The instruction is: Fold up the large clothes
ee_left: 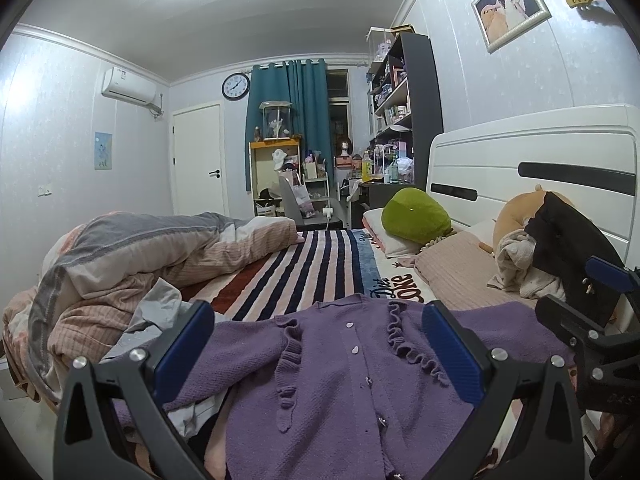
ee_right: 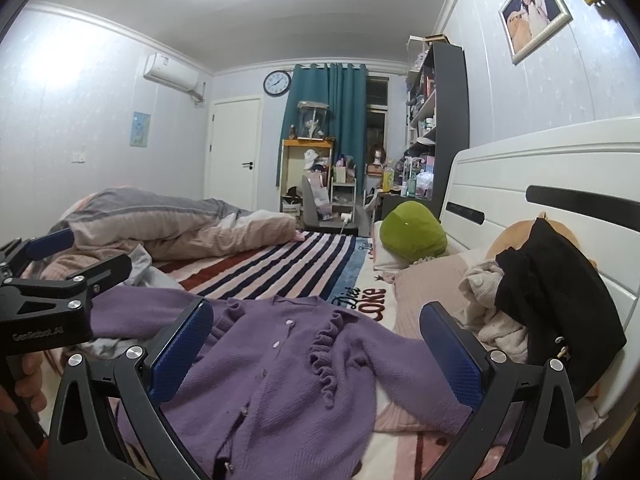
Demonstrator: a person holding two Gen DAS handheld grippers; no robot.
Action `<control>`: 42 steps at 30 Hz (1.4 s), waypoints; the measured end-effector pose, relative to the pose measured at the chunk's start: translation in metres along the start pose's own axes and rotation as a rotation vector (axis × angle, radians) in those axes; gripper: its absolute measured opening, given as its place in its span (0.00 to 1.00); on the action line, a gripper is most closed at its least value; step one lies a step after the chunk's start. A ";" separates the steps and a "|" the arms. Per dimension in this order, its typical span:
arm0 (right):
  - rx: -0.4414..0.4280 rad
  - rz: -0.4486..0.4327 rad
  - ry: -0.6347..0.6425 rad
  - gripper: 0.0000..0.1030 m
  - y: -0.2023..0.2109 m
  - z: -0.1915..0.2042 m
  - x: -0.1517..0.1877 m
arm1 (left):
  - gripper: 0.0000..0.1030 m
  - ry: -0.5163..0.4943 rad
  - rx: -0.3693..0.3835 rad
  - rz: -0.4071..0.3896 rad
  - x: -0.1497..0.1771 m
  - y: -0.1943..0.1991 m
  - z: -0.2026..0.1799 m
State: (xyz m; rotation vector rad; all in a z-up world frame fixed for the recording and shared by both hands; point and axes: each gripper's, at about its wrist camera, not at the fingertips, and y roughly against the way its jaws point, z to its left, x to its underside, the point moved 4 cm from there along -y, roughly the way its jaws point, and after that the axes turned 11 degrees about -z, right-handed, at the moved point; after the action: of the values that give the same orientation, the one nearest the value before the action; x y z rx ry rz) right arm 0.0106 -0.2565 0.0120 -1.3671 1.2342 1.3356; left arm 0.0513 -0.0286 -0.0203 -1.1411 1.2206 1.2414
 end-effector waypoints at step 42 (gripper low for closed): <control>-0.119 0.142 -0.010 1.00 -0.107 0.041 0.081 | 0.84 0.280 -0.241 0.249 0.177 -0.015 0.357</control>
State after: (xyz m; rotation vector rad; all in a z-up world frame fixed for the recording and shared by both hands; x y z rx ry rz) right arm 0.1048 -0.2061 -0.0793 -1.3737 1.2821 1.5341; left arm 0.0682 0.3354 -0.1827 -1.4071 1.4861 1.4815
